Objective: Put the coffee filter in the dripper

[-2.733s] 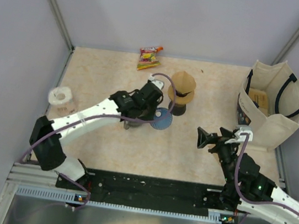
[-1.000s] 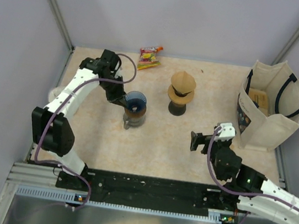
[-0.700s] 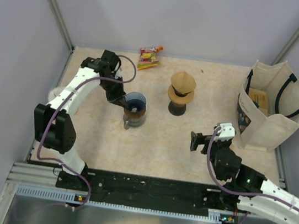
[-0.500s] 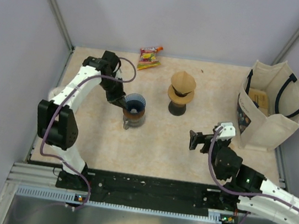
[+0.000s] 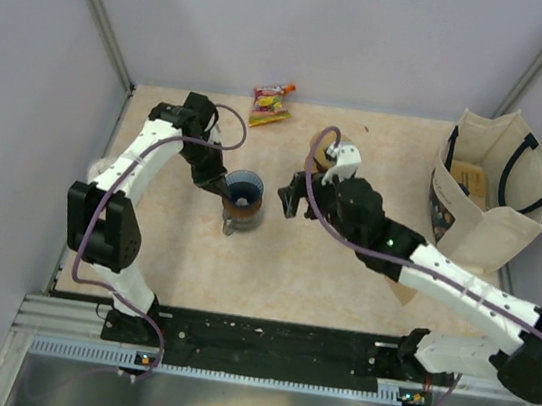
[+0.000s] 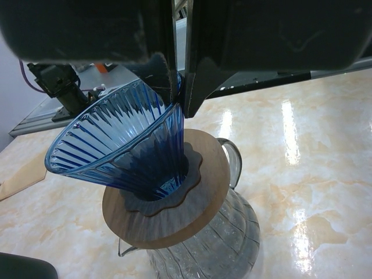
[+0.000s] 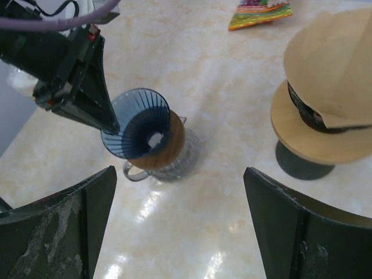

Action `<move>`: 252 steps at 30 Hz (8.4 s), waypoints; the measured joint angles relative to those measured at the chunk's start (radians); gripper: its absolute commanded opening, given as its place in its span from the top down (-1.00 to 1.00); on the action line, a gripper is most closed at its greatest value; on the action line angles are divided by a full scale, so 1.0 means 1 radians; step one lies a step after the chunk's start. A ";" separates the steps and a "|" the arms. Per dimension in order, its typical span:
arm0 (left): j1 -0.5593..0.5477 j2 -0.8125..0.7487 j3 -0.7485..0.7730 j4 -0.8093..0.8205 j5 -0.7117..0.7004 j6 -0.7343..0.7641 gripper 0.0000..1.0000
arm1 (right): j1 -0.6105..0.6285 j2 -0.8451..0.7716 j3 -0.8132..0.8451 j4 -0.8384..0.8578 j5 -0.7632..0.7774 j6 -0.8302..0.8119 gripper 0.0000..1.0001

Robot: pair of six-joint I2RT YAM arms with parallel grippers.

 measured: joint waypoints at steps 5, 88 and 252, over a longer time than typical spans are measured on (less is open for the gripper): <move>0.001 -0.020 -0.032 0.028 0.007 -0.001 1.00 | -0.084 0.219 0.204 -0.048 -0.192 0.032 -0.75; 0.038 -0.037 -0.090 0.116 0.001 -0.036 0.85 | -0.203 0.794 0.656 -0.244 -0.528 0.067 0.99; -0.216 -0.861 -0.722 0.850 0.056 -0.031 -0.98 | -0.489 0.105 -0.459 -0.136 -0.238 0.388 1.00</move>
